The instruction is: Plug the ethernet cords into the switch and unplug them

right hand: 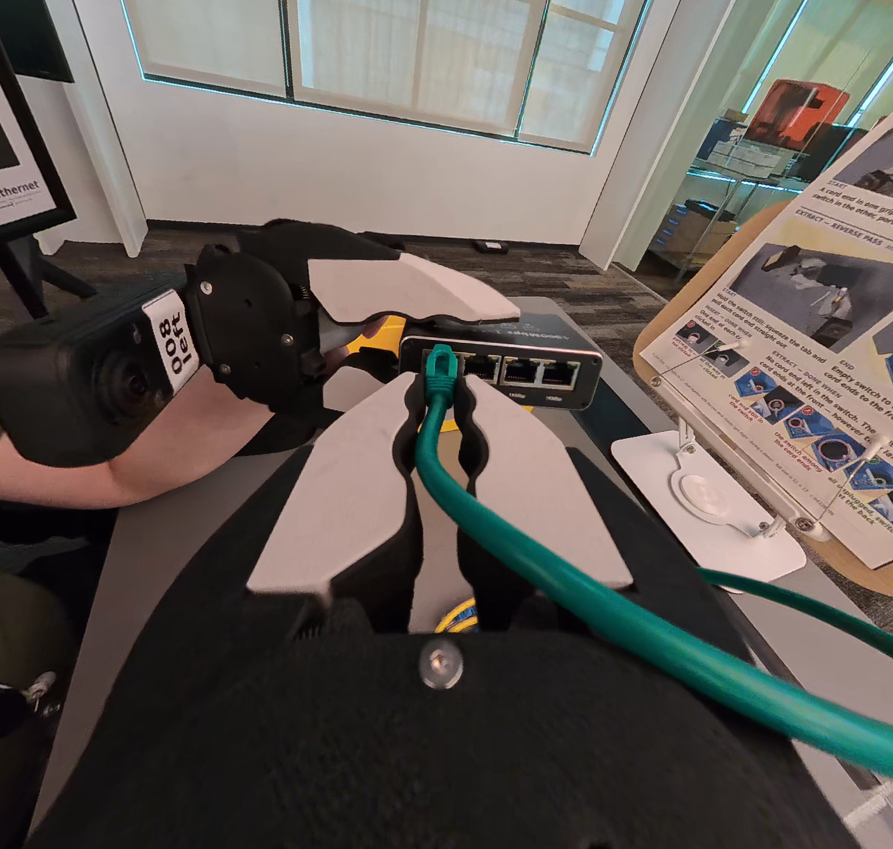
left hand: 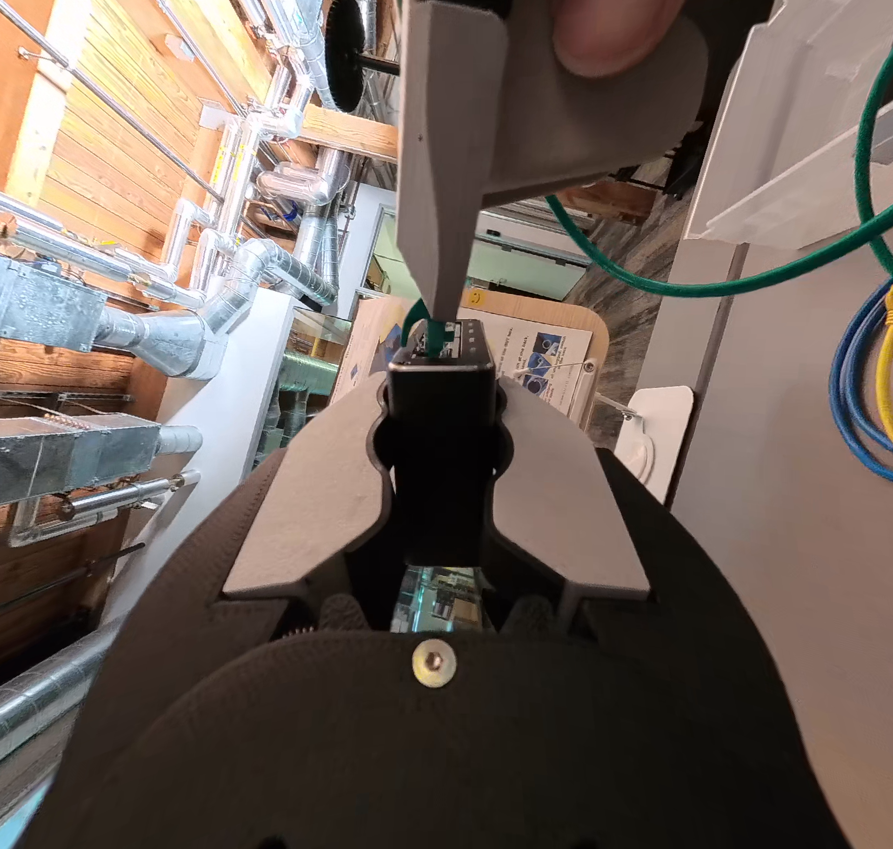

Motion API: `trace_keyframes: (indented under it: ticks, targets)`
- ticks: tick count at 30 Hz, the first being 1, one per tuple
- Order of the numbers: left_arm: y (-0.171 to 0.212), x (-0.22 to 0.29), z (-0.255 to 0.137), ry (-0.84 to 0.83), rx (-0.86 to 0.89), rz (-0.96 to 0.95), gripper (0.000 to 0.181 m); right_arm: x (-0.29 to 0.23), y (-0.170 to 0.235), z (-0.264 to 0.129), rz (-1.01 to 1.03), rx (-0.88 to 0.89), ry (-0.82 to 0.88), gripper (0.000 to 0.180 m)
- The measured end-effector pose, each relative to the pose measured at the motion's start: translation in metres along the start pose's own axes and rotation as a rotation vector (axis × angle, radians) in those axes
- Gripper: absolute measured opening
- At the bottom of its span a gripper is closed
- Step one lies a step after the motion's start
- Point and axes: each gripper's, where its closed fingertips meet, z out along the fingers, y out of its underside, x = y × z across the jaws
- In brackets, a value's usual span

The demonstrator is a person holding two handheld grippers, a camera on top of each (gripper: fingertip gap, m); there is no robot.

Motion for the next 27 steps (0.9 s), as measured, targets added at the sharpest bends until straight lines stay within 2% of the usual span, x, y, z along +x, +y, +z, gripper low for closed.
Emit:
trace_keyframes:
  ticks: [4, 6, 7, 9, 11, 13, 17, 21, 23, 27]
  targets:
    - [0.028, 0.011, 0.007, 0.080, -0.073, 0.031, 0.036, 0.011, 0.009, 0.019, 0.005, -0.020, 0.056, 0.012]
    - [0.037, 0.018, 0.002, 0.136, -0.043, 0.032, 0.036, 0.004, 0.026, 0.025, 0.038, -0.144, 0.038, 0.021]
    - [0.042, 0.021, -0.002, 0.169, -0.035, 0.029, 0.036, -0.004, 0.035, 0.022, 0.058, -0.223, 0.011, 0.023]
    - [0.046, 0.022, -0.012, 0.215, -0.003, -0.002, 0.036, -0.032, 0.051, 0.004, 0.088, -0.367, -0.107, 0.009]
    - [0.048, 0.022, -0.020, 0.224, 0.015, -0.046, 0.036, -0.057, 0.049, -0.017, 0.116, -0.394, -0.188, 0.010]
    - [0.049, 0.032, -0.028, 0.262, 0.006, -0.056, 0.036, -0.071, 0.037, -0.039, 0.085, -0.352, -0.194, 0.012]
    - [0.039, 0.070, -0.052, 0.344, 0.022, 0.025, 0.036, -0.083, 0.004, -0.085, 0.027, -0.147, -0.115, 0.014]
    - [0.026, 0.121, -0.082, 0.445, 0.081, 0.066, 0.036, -0.051, -0.003, -0.112, -0.011, 0.036, 0.092, 0.014]
    - [0.026, 0.148, -0.093, 0.521, 0.083, 0.056, 0.036, -0.030, 0.020, -0.108, 0.013, 0.002, 0.150, 0.016]
    - [0.027, 0.188, -0.110, 0.648, 0.103, 0.053, 0.036, 0.004, 0.096, -0.081, 0.098, -0.227, 0.213, 0.023]
